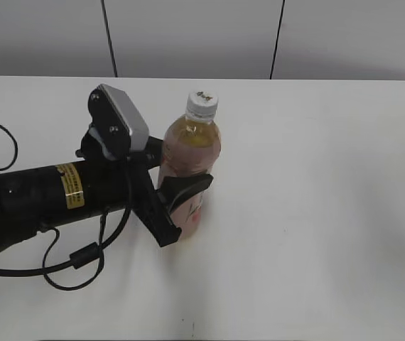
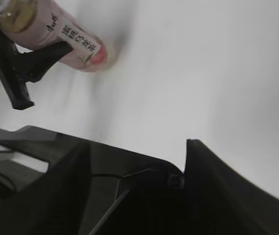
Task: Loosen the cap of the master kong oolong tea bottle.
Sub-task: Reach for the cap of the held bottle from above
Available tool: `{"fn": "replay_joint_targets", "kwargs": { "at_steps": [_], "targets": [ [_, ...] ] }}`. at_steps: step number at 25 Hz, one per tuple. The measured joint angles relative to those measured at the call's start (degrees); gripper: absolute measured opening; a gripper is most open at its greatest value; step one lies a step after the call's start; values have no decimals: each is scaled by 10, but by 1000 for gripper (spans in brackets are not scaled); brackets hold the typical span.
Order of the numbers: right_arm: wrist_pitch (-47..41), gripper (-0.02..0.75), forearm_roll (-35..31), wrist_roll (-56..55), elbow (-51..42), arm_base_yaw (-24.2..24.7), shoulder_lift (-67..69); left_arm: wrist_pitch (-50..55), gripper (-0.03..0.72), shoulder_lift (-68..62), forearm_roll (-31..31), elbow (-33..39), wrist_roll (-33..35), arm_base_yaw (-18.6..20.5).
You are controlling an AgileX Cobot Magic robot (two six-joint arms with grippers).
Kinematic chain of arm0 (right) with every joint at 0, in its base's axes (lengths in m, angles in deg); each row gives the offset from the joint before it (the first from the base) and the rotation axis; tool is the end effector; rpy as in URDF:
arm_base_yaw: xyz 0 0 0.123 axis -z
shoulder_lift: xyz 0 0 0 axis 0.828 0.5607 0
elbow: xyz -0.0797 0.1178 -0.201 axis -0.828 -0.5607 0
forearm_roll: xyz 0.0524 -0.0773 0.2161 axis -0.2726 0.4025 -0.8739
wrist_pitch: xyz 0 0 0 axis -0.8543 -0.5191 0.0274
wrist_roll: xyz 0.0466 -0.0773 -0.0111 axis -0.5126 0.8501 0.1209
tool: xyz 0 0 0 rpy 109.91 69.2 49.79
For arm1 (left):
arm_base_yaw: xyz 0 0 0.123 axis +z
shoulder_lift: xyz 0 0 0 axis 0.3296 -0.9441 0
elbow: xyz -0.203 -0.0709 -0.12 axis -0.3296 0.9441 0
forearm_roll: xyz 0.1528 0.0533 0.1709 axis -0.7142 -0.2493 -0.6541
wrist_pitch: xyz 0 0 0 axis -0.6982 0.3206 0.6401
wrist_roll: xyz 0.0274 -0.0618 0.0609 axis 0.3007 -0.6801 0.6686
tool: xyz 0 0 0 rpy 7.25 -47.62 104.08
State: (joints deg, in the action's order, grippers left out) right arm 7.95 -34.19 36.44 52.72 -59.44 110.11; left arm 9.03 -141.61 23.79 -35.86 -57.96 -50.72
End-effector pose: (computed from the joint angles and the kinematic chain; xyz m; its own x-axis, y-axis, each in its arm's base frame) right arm 0.1392 0.0493 0.2988 -0.7999 -0.0258 -0.5996 -0.3050 0.8779 0.3691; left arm 0.2282 -0.1868 0.1230 -0.0057 0.3179 -0.9481 0.8678 0.4727 0.1533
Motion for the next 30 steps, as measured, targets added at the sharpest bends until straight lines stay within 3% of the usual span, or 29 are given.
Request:
{"fn": "replay_joint_targets", "kwargs": {
  "at_steps": [6,11,19,23,30],
  "targets": [
    [-36,458,-95,27,76,0,166,40,363,5,0,0,0,0],
    [-42,412,-106,23,114,-16,217,51,363,5,-1,0,1,0],
    [7,397,-99,-62,182,-169,311,75,363,5,-1,0,10,0],
    [11,396,-63,-135,253,-227,385,87,363,10,-5,0,13,0],
    [-4,396,-39,-263,342,-248,472,107,363,19,-7,-1,17,0]
  ]
}}
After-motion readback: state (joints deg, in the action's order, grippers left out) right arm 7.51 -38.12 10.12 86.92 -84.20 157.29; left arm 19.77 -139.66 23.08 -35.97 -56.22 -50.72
